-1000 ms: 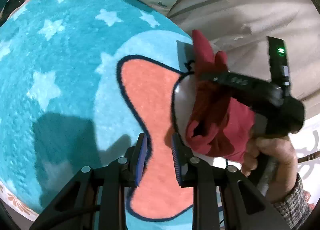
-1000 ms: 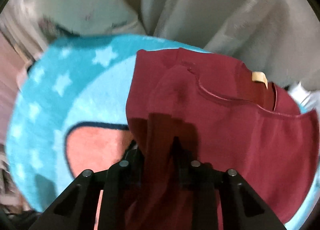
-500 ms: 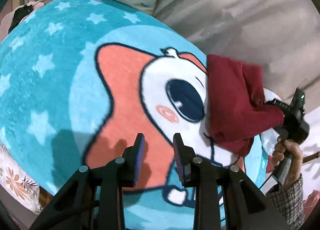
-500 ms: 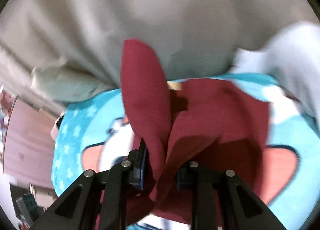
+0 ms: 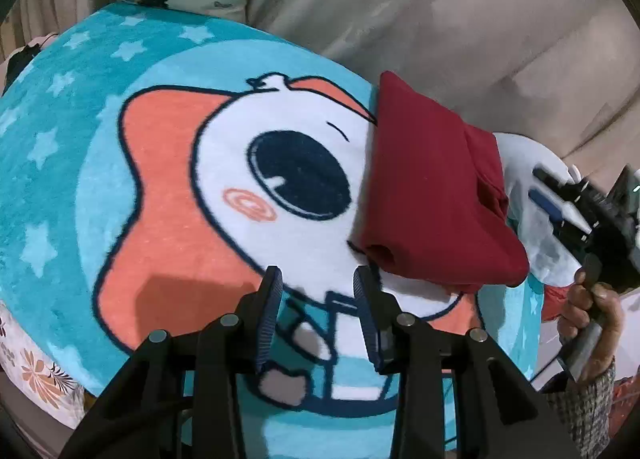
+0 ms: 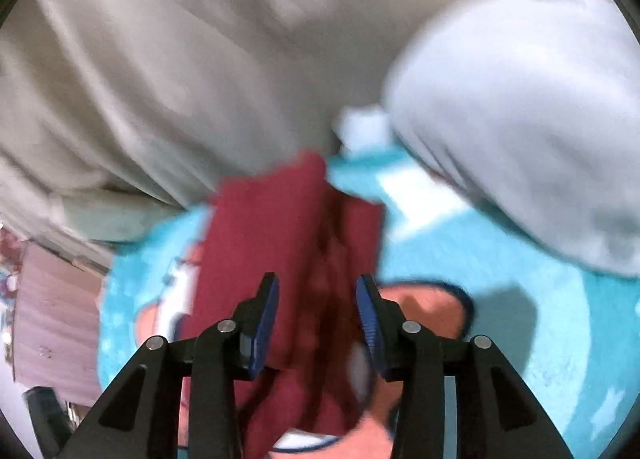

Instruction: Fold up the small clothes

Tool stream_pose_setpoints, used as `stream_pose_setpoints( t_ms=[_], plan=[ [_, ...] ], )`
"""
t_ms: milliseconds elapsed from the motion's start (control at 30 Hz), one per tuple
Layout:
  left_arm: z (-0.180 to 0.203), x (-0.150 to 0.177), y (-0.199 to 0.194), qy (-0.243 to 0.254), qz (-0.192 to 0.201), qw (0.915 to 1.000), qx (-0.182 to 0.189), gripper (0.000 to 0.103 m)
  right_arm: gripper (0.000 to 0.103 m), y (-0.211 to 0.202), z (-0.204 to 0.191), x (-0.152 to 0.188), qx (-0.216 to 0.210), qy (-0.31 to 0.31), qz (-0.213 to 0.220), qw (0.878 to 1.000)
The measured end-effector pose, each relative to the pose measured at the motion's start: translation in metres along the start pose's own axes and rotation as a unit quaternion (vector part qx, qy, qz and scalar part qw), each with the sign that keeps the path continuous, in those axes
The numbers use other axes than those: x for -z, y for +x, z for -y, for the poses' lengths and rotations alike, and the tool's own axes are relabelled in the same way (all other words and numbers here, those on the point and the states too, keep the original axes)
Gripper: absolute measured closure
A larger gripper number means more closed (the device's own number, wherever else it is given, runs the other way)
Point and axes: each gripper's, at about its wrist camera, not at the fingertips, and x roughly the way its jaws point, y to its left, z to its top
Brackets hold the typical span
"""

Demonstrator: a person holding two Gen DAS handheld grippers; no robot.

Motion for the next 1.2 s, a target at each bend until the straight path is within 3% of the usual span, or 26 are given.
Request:
stream_pose_setpoints(
  t_ms=[100,133,167,233,267,300,333,400,467,533,600,700,800,867,933,967,1000,1200],
  plan=[
    [0.011,-0.006,0.006,0.010,-0.002,0.9999,0.003,0.068,0.058,0.023,-0.030,0.011,-0.080,-0.032,-0.041,0.995],
    [0.014,-0.009,0.007,0.014,0.001,0.9999,0.005,0.068,0.058,0.037,-0.033,0.018,-0.087,-0.035,-0.063,0.994],
    [0.018,-0.015,0.008,0.021,0.005,0.9997,0.007,0.065,0.060,0.046,-0.029,0.024,-0.082,-0.036,-0.075,0.993],
    [0.022,-0.022,0.010,0.027,0.008,0.9995,0.010,0.060,0.064,0.067,-0.010,0.033,-0.030,-0.034,-0.085,0.995],
    [0.022,-0.027,0.013,0.029,0.008,0.9995,0.012,0.060,0.085,0.072,0.006,0.036,0.000,-0.025,-0.086,0.996],
    [0.022,-0.033,0.016,0.030,0.008,0.9994,0.013,0.060,0.091,0.070,0.016,0.037,-0.003,-0.009,-0.085,0.996],
    [0.022,-0.039,0.020,0.032,0.007,0.9994,0.016,0.058,0.091,0.064,0.024,0.037,-0.018,0.012,-0.080,0.997],
    [0.023,-0.053,0.030,0.034,-0.001,0.9991,0.023,0.055,0.084,0.048,0.024,0.033,-0.019,0.017,-0.073,0.997],
    [0.025,-0.071,0.047,0.039,-0.014,0.9983,0.042,0.047,0.066,0.037,0.019,0.026,-0.035,0.009,-0.057,0.998],
    [0.029,-0.091,0.070,0.042,-0.030,0.9971,0.056,0.046,0.024,0.033,0.014,0.019,-0.023,-0.001,-0.038,0.999],
    [0.033,-0.106,0.093,0.043,-0.047,0.9948,0.079,0.038,0.022,0.041,0.016,0.018,0.003,-0.007,-0.038,0.999],
    [0.042,-0.118,0.126,0.054,-0.075,0.9907,0.101,0.030,0.022,0.068,0.038,0.013,0.021,0.024,-0.075,0.997],
    [0.053,-0.121,0.153,0.056,-0.098,0.9839,0.138,0.026,0.022,0.085,0.059,0.015,-0.007,0.067,-0.090,0.994],
    [0.065,-0.116,0.168,0.055,-0.139,0.9720,0.181,0.029,0.031,0.089,0.063,0.017,-0.031,0.092,-0.084,0.992],
    [0.075,-0.112,0.157,0.080,-0.114,0.9765,0.165,0.036,0.049,0.088,0.063,0.018,-0.063,0.123,-0.089,0.986],
    [0.076,-0.112,0.151,0.085,-0.107,0.9761,0.168,0.048,0.054,0.085,0.061,0.017,-0.064,0.128,-0.085,0.986],
    [0.076,-0.113,0.144,0.087,-0.105,0.9752,0.174,0.055,0.055,0.079,0.056,0.015,-0.067,0.126,-0.081,0.986],
    [0.061,-0.135,0.069,0.095,-0.049,0.9778,0.180,0.055,0.059,0.052,0.005,-0.001,-0.130,0.103,-0.043,0.985]
  ],
)
